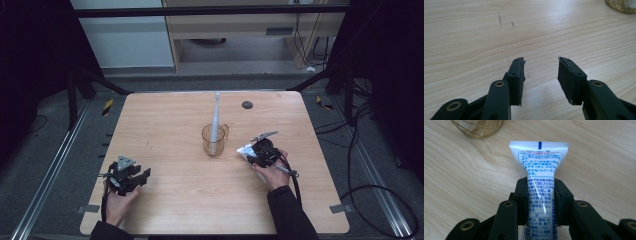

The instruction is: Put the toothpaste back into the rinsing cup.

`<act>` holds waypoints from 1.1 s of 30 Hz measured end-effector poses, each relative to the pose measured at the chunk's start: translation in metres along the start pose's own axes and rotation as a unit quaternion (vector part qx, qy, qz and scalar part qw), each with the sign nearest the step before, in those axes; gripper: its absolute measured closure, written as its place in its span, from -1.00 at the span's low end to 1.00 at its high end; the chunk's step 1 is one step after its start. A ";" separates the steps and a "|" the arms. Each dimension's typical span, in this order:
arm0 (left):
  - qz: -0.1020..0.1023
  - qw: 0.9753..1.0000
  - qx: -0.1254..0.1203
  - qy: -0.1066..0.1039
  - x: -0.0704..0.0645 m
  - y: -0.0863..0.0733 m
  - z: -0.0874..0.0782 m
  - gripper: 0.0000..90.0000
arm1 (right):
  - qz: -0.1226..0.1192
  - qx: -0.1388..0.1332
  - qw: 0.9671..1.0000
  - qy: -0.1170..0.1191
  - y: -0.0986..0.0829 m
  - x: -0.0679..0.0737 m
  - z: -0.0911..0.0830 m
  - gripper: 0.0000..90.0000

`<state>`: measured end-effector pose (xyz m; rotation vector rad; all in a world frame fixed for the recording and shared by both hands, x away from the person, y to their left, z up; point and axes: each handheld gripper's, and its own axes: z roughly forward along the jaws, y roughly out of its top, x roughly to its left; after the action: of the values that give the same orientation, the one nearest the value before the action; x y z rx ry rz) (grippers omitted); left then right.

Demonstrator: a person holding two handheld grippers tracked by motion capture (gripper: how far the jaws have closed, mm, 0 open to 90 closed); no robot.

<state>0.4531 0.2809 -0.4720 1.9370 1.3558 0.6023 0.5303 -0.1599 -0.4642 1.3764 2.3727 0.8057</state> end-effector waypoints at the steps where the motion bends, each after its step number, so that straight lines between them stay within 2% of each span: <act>1: 0.002 1.000 0.001 0.000 0.000 0.000 0.000 0.24 | 0.001 -0.006 1.000 0.001 0.001 0.000 -0.003 0.53; 7: 0.002 1.000 0.000 0.001 0.000 0.000 -0.001 0.25 | -0.004 -0.057 0.998 0.012 0.004 0.000 -0.023 0.53; 13: 0.002 1.000 -0.002 0.000 -0.001 0.000 -0.001 0.25 | -0.002 -0.121 0.992 0.025 0.010 0.004 -0.047 0.53; 20: 0.002 1.000 -0.002 0.001 -0.001 0.000 -0.001 0.25 | -0.004 -0.196 0.980 0.042 0.018 0.012 -0.069 0.53; 23: 0.000 1.000 -0.004 0.001 -0.002 0.000 -0.001 0.25 | -0.006 -0.219 0.975 0.046 0.022 0.015 -0.072 0.53; 26: -0.001 1.000 -0.003 0.001 -0.001 0.000 -0.001 0.25 | -0.006 -0.245 0.968 0.053 0.029 0.019 -0.075 0.53; 30: -0.002 1.000 -0.004 0.001 -0.001 0.000 -0.002 0.25 | -0.007 -0.268 0.961 0.065 0.040 0.027 -0.073 0.53; 33: -0.002 1.000 -0.004 0.000 0.000 0.000 -0.002 0.25 | -0.008 -0.280 0.957 0.071 0.047 0.033 -0.072 0.53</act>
<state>0.4517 0.2812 -0.4706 1.9270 1.3553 0.6058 0.5113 -0.1363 -0.3773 1.0845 2.0071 1.4713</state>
